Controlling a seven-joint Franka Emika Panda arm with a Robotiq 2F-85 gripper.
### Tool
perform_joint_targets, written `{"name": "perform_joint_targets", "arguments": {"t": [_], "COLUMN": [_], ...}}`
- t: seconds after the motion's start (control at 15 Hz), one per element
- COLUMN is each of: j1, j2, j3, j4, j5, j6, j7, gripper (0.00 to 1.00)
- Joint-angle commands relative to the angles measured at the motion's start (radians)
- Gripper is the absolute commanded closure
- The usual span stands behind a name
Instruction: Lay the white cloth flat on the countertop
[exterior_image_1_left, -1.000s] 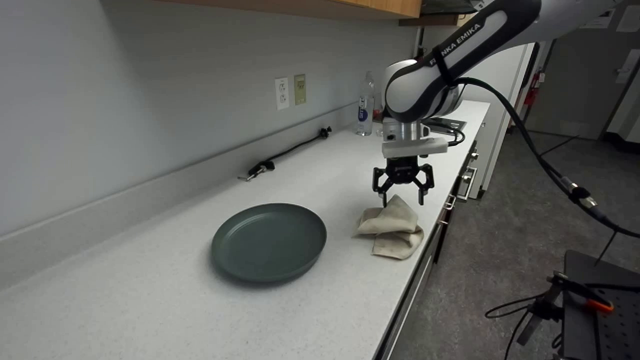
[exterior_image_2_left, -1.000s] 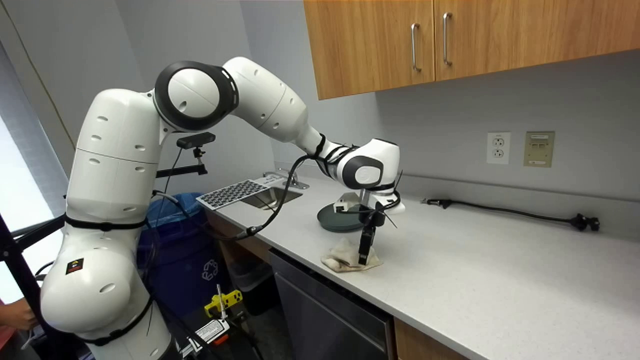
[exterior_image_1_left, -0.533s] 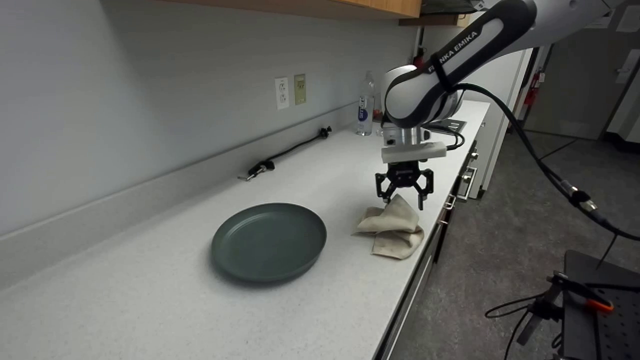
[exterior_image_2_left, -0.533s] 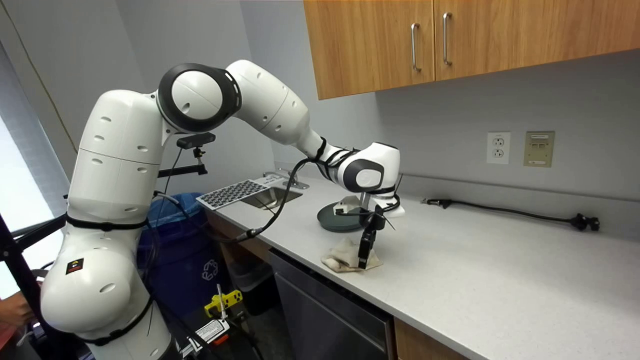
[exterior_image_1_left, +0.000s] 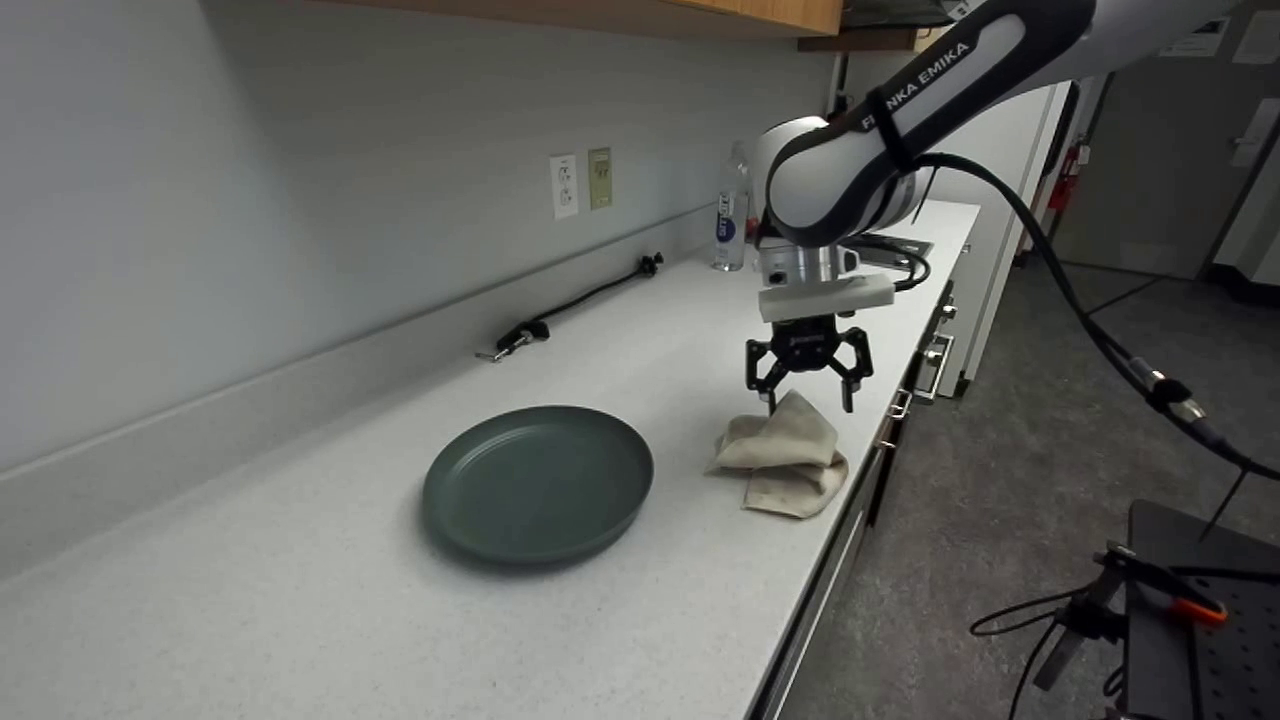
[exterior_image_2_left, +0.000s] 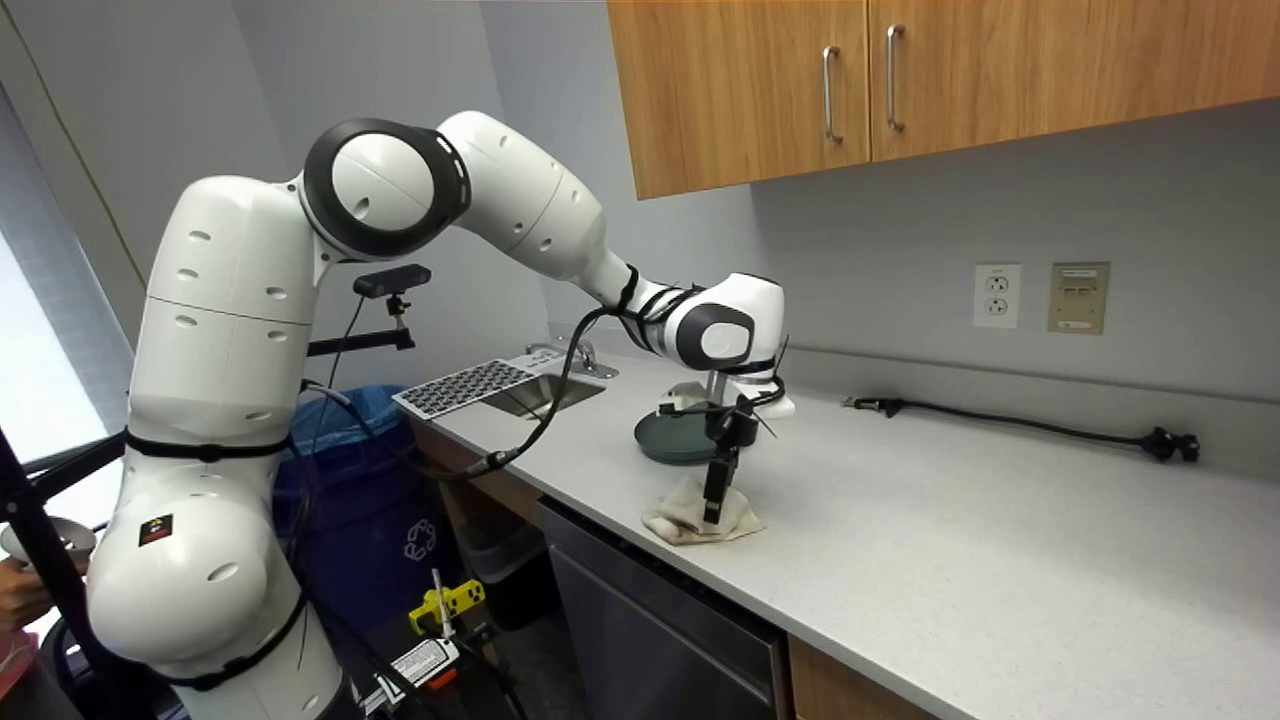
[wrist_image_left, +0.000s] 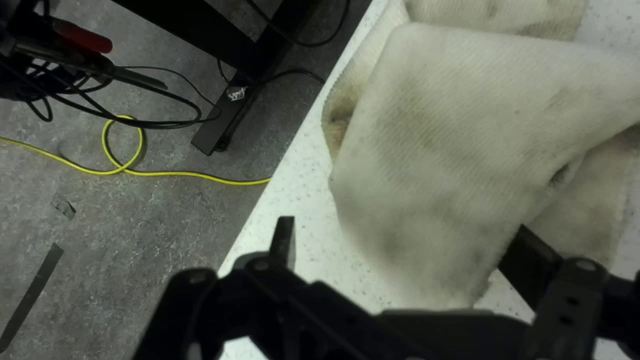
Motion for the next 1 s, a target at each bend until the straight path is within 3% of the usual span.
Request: {"name": "perform_joint_targets", "arguments": {"t": [0.0, 0.07, 0.13, 0.27, 0.8, 0.93], "j1": [0.018, 0.018, 0.018, 0.018, 0.036, 0.050], "j2": [-0.039, -0.038, -0.040, -0.039, -0.051, -0.070], "j3": [-0.001, -0.002, -0.002, -0.004, -0.011, -0.007], "j4": [-0.019, -0.018, -0.019, -0.017, -0.018, -0.025], "j5": [-0.019, -0.021, -0.021, -0.028, -0.088, -0.128], "j6": [-0.058, -0.067, -0.075, -0.089, -0.107, -0.110], "j7": [0.030, 0.034, 0.036, 0.045, 0.100, 0.121], "gripper": [0.00, 0.06, 0.28, 0.32, 0.94, 1.00]}}
